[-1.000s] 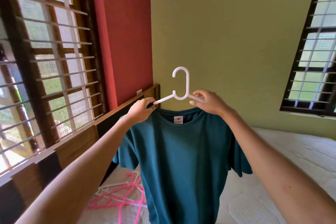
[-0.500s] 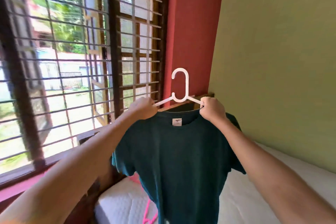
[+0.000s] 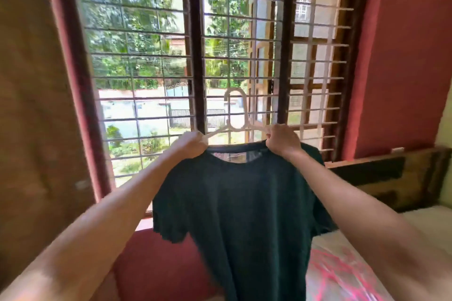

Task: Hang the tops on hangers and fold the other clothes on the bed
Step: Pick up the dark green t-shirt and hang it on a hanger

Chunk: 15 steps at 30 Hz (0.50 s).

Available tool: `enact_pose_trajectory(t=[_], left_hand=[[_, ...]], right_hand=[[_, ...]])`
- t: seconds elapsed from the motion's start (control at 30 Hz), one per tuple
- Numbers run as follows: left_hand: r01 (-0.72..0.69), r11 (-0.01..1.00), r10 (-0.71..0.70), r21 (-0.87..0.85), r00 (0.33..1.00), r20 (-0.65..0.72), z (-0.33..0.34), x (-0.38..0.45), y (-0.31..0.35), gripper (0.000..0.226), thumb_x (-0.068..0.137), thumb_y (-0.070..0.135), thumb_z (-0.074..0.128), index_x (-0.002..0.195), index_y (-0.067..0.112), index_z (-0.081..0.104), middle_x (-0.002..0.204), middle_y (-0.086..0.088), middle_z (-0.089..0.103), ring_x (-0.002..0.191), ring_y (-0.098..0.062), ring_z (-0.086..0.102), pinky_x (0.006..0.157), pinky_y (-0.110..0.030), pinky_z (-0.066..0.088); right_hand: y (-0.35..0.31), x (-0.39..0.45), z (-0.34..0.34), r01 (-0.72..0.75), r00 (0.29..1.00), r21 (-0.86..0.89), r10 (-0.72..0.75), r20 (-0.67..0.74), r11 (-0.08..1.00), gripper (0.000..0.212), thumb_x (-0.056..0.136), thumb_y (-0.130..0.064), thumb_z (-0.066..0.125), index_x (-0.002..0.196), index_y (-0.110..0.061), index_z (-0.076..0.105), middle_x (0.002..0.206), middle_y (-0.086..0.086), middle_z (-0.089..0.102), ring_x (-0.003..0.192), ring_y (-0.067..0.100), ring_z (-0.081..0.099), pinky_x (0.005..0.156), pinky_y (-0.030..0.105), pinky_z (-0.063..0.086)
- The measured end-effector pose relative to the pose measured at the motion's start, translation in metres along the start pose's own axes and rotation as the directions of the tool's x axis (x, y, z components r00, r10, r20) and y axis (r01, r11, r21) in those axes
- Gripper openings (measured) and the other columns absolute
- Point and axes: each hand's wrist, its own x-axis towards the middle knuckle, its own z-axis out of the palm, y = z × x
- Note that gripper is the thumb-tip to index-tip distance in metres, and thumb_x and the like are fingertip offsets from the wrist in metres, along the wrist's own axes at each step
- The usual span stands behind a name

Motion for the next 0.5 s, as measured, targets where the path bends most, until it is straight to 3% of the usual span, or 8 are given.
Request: enact_pose_trajectory(t=[0.13,0.27,0.37,0.5], left_hand=[[0.228,0.97,-0.223,0.084,0.972,-0.071,-0.065,-0.021,-0.094,0.028,0.094,0.018,0.04,0.106,0.0,0.056,0.109,-0.017,0.06,0.098,-0.031,0.058,0.078,-0.032,0.045],[0.439,0.897,-0.43,0.046,0.892,-0.14,-0.131,-0.052,-0.181,0.029,0.091,0.017,0.047,0.11,-0.001,0.058,0.112,-0.014,0.06,0.095,-0.027,0.06,0.074,-0.03,0.047],[0.537,0.836,-0.548,-0.113,0.825,-0.135,-0.178,-0.082,-0.24,0.028,0.086,0.009,0.056,0.11,-0.004,0.061,0.101,-0.014,0.059,0.087,-0.025,0.056,0.065,-0.028,0.045],[0.598,0.713,-0.666,-0.365,0.741,-0.086,-0.236,-0.119,-0.294,0.022,0.091,0.01,0.054,0.107,-0.004,0.061,0.114,-0.02,0.058,0.092,-0.027,0.053,0.086,-0.038,0.045]], right_hand=[[-0.114,0.017,0.032,0.123,0.991,0.146,-0.129,0.032,0.982,0.018,0.079,0.002,0.048,0.094,-0.001,0.057,0.094,0.019,0.062,0.092,0.034,0.059,0.072,0.033,0.042],[-0.225,0.024,0.057,0.289,0.952,0.234,-0.304,0.028,0.928,0.029,0.077,-0.003,0.052,0.105,0.002,0.058,0.106,0.022,0.059,0.104,0.035,0.055,0.087,0.034,0.044],[-0.312,0.017,0.065,0.359,0.896,0.335,-0.423,0.139,0.871,0.03,0.084,-0.013,0.052,0.11,-0.002,0.063,0.116,0.019,0.062,0.108,0.032,0.057,0.093,0.039,0.046],[-0.431,0.006,0.071,0.346,0.778,0.541,-0.557,0.291,0.766,0.026,0.094,-0.014,0.044,0.105,-0.003,0.065,0.109,0.014,0.065,0.101,0.027,0.061,0.086,0.032,0.05]])
